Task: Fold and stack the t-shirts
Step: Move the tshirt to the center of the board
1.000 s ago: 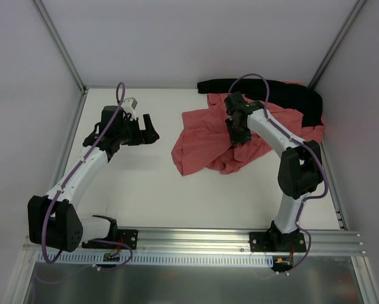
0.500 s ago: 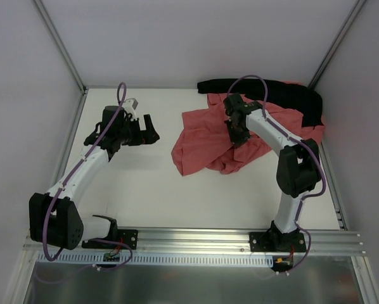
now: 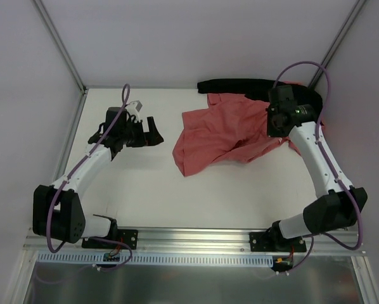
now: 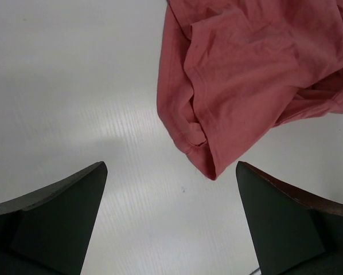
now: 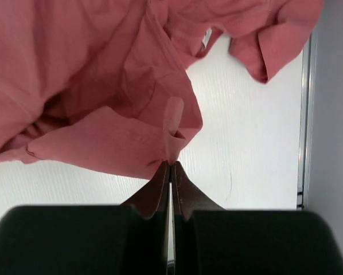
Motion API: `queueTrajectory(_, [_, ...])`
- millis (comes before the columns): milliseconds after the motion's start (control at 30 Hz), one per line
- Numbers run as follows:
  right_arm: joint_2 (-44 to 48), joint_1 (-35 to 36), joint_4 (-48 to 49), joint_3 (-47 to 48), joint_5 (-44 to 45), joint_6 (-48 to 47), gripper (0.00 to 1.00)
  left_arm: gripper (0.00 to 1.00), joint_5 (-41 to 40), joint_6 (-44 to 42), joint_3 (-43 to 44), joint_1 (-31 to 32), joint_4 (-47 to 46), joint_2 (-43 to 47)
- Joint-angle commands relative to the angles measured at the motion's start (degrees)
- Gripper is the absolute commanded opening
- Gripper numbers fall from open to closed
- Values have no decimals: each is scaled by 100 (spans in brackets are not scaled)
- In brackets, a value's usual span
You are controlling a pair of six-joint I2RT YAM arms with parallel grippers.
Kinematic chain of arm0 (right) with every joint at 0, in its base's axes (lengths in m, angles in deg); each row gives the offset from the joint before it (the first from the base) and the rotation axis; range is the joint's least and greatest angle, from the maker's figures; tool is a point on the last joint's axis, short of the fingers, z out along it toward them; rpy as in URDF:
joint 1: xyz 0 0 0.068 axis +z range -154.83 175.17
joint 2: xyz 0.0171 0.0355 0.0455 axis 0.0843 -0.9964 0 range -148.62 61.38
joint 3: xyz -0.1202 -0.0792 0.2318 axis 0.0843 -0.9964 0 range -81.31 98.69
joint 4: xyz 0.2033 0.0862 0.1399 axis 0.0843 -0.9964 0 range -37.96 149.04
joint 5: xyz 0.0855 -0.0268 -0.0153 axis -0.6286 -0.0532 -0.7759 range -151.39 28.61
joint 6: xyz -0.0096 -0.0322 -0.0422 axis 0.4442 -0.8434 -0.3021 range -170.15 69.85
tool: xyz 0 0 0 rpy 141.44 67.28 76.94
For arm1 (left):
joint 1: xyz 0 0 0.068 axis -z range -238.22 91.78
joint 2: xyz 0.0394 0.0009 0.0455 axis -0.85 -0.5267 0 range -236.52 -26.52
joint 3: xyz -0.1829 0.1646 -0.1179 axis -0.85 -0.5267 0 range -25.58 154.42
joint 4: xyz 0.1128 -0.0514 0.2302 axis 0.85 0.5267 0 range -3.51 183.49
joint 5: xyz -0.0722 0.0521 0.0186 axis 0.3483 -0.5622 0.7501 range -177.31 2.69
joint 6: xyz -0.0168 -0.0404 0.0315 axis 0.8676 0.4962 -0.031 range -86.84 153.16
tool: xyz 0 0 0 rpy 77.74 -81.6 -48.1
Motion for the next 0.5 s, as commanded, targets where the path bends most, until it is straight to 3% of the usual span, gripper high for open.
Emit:
queueTrajectory(0, [350, 55, -379, -468, 131, 132, 1, 99, 634, 230, -38, 73, -338, -131])
queueTrajectory(367, [572, 55, -344, -742, -63, 334, 0, 99, 2312, 1495, 5, 881, -874, -2380])
queueTrajectory(467, [537, 55, -317, -715, -80, 325, 0, 99, 2105, 1505, 24, 1084, -795, -2548])
